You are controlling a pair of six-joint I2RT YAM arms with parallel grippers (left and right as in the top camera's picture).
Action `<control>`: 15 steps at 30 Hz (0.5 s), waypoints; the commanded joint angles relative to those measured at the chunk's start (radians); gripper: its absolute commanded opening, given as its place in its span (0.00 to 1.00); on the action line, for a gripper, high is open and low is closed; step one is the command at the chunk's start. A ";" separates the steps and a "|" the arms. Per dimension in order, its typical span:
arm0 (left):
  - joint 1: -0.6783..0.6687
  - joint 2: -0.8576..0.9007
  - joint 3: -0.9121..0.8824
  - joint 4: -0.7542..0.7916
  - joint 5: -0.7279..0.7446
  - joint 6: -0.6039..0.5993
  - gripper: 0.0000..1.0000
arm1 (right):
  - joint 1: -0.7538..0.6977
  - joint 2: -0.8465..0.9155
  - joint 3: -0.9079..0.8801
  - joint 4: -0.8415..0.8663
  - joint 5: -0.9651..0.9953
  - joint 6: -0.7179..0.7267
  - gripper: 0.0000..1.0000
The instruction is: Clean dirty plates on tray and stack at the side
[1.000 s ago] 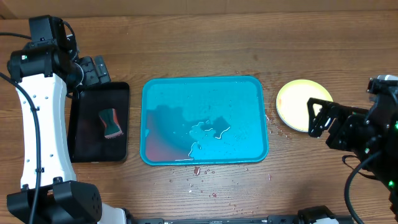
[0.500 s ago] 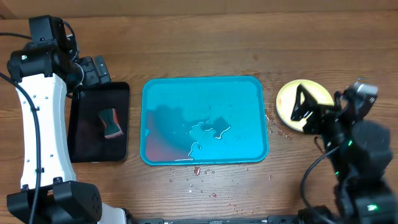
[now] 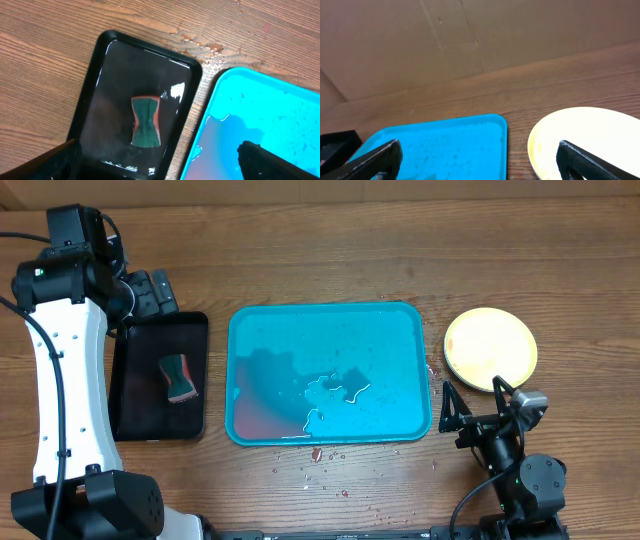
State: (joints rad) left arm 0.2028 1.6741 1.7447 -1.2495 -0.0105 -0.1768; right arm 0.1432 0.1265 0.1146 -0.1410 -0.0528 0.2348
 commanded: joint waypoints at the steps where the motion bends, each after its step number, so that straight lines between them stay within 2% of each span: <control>1: -0.006 0.004 0.008 0.001 0.007 0.005 1.00 | -0.008 -0.032 -0.034 0.012 -0.013 -0.007 1.00; 15: -0.007 0.004 0.008 0.001 0.008 0.005 1.00 | -0.008 -0.124 -0.090 0.030 -0.010 0.000 1.00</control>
State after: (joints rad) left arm 0.2028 1.6741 1.7447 -1.2491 -0.0105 -0.1764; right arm 0.1379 0.0128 0.0296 -0.1173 -0.0559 0.2352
